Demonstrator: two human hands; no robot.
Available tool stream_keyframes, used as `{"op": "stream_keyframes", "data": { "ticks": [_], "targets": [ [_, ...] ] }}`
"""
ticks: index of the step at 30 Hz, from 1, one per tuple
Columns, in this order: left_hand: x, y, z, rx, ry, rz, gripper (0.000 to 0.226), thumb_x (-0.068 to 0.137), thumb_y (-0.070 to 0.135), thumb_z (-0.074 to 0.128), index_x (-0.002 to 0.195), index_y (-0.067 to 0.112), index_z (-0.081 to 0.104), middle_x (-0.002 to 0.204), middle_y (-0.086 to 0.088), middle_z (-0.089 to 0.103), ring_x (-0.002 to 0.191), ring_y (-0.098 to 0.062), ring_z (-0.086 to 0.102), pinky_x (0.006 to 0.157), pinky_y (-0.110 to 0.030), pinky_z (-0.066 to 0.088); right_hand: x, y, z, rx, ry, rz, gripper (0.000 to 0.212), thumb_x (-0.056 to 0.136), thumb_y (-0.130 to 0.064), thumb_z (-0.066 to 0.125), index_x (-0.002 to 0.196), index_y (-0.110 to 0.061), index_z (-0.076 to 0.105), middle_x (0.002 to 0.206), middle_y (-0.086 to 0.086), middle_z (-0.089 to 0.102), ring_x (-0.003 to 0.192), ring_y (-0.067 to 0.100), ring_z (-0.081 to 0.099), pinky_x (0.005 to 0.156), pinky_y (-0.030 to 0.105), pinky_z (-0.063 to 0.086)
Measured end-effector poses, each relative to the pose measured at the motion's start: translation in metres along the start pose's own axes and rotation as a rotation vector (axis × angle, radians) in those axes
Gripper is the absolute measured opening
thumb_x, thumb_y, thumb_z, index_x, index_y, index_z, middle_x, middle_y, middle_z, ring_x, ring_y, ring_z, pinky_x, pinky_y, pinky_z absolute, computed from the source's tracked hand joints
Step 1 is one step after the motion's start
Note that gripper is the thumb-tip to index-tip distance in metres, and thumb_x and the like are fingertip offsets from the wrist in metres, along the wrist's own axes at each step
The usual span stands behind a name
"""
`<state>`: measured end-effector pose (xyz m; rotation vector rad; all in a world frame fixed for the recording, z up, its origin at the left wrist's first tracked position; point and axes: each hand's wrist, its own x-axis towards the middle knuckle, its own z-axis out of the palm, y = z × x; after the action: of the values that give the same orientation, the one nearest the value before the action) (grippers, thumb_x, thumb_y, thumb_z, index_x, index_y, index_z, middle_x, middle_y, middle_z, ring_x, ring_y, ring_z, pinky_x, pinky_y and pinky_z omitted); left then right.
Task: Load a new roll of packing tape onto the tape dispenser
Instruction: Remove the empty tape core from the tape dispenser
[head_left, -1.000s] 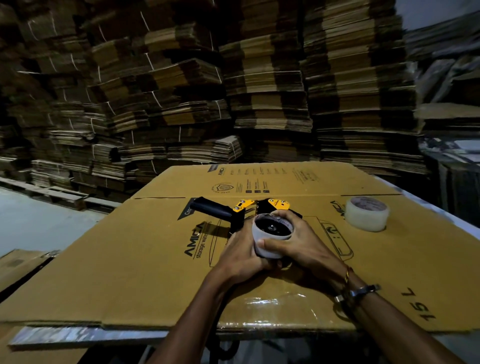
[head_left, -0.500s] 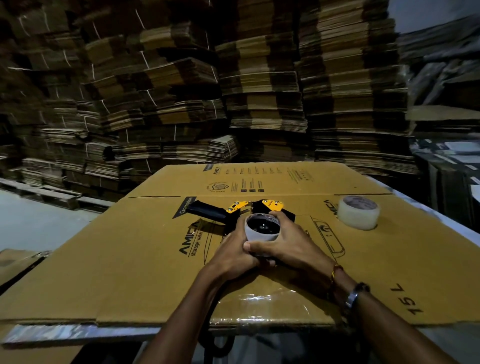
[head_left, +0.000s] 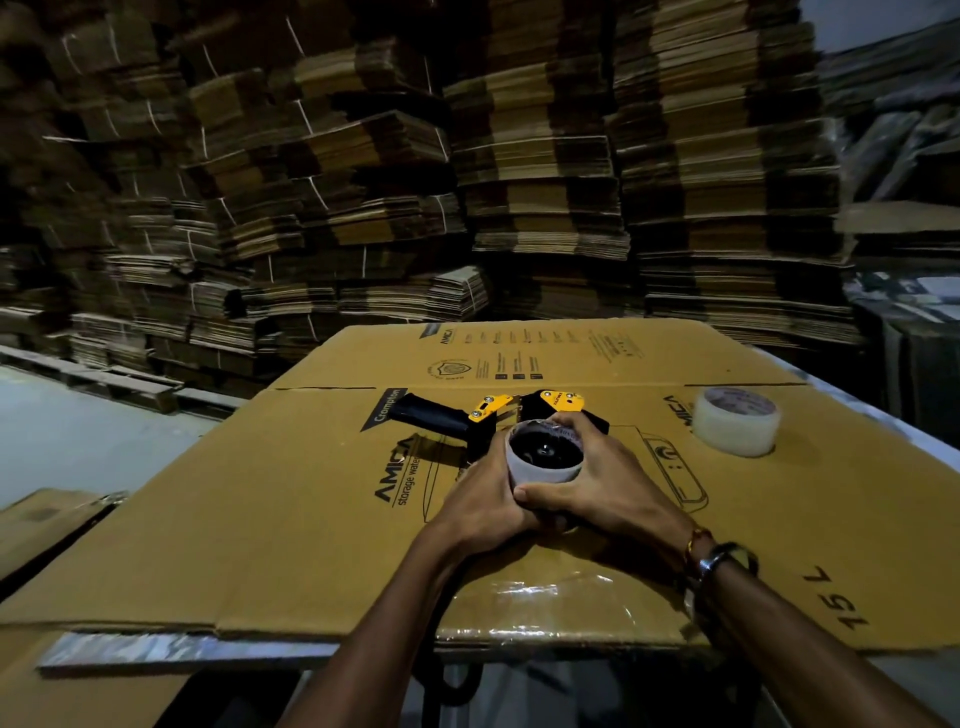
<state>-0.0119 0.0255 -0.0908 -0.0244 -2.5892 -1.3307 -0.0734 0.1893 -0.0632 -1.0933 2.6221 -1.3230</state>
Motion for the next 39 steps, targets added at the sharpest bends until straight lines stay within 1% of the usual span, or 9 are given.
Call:
{"op": "stream_keyframes", "data": {
  "ticks": [10,14,18,21,26,31,33,36,39],
  "targets": [
    [-0.002,0.001,-0.001,-0.018,0.046,0.034,0.098,0.058,0.041,0.090,0.139,0.043,0.034,0.128,0.018,0.058,0.122,-0.009,0.055,0.102,-0.044,0.050,-0.003,0.006,0.007,0.257,0.049,0.009,0.084,0.057,-0.048,0.091,0.128,-0.038,0.048,0.121,-0.015,0.063,0.114,0.007,0.061,0.101,0.040,0.052],
    [-0.001,0.000,-0.002,-0.021,0.038,0.019,0.099,0.057,0.043,0.090,0.138,0.043,0.033,0.129,0.016,0.058,0.122,-0.012,0.055,0.102,-0.045,0.050,-0.002,0.006,0.007,0.250,0.034,-0.006,0.084,0.058,-0.047,0.091,0.129,-0.039,0.046,0.123,-0.014,0.062,0.116,0.007,0.060,0.102,0.042,0.051],
    [-0.002,0.001,0.001,0.022,0.030,0.013,0.104,0.054,0.050,0.087,0.140,0.040,0.029,0.132,0.013,0.055,0.123,-0.013,0.054,0.103,-0.045,0.049,-0.002,0.005,0.003,0.170,0.001,-0.022,0.083,0.064,-0.041,0.090,0.132,-0.037,0.043,0.124,-0.014,0.060,0.115,0.006,0.059,0.102,0.039,0.051],
    [-0.002,0.003,0.001,0.035,0.032,0.010,0.106,0.054,0.052,0.085,0.142,0.038,0.026,0.134,0.012,0.054,0.122,-0.014,0.054,0.102,-0.045,0.048,0.002,0.003,-0.003,0.080,-0.033,-0.032,0.085,0.061,-0.049,0.089,0.131,-0.038,0.044,0.122,-0.015,0.061,0.112,0.005,0.060,0.098,0.035,0.053],
    [-0.001,0.004,0.002,0.035,0.022,-0.010,0.110,0.052,0.056,0.081,0.143,0.037,0.023,0.135,0.007,0.054,0.122,-0.019,0.054,0.102,-0.047,0.048,0.016,-0.007,-0.018,-0.188,-0.115,-0.081,0.084,0.062,-0.059,0.084,0.132,-0.031,0.047,0.118,-0.014,0.061,0.108,0.006,0.060,0.087,0.020,0.049],
    [-0.001,0.005,0.000,0.027,0.024,-0.001,0.108,0.053,0.050,0.084,0.142,0.036,0.026,0.133,0.010,0.054,0.122,-0.015,0.055,0.102,-0.046,0.049,0.007,-0.010,-0.014,-0.171,-0.035,-0.085,0.081,0.064,-0.055,0.085,0.131,-0.031,0.047,0.114,-0.015,0.060,0.101,0.004,0.059,0.075,0.008,0.041],
    [-0.001,0.005,0.000,0.028,0.026,0.006,0.106,0.054,0.049,0.086,0.141,0.039,0.027,0.132,0.012,0.055,0.121,-0.015,0.055,0.101,-0.046,0.049,0.004,-0.006,-0.011,-0.100,-0.003,-0.066,0.080,0.064,-0.053,0.087,0.130,-0.033,0.047,0.114,-0.016,0.061,0.100,0.003,0.060,0.076,0.011,0.045],
    [-0.002,0.004,-0.001,0.030,0.028,0.024,0.102,0.058,0.045,0.088,0.141,0.041,0.030,0.131,0.014,0.057,0.121,-0.013,0.056,0.100,-0.046,0.050,0.001,0.001,-0.008,0.066,-0.016,-0.013,0.077,0.063,-0.049,0.088,0.129,-0.037,0.048,0.117,-0.016,0.064,0.106,0.005,0.063,0.089,0.028,0.054],
    [-0.003,0.004,-0.002,0.000,0.035,0.033,0.100,0.058,0.040,0.089,0.141,0.042,0.033,0.129,0.014,0.059,0.119,-0.013,0.058,0.098,-0.046,0.052,0.002,0.004,-0.007,0.180,-0.028,0.011,0.074,0.061,-0.049,0.090,0.124,-0.040,0.052,0.117,-0.014,0.067,0.108,0.006,0.065,0.095,0.038,0.055]
  ]
}}
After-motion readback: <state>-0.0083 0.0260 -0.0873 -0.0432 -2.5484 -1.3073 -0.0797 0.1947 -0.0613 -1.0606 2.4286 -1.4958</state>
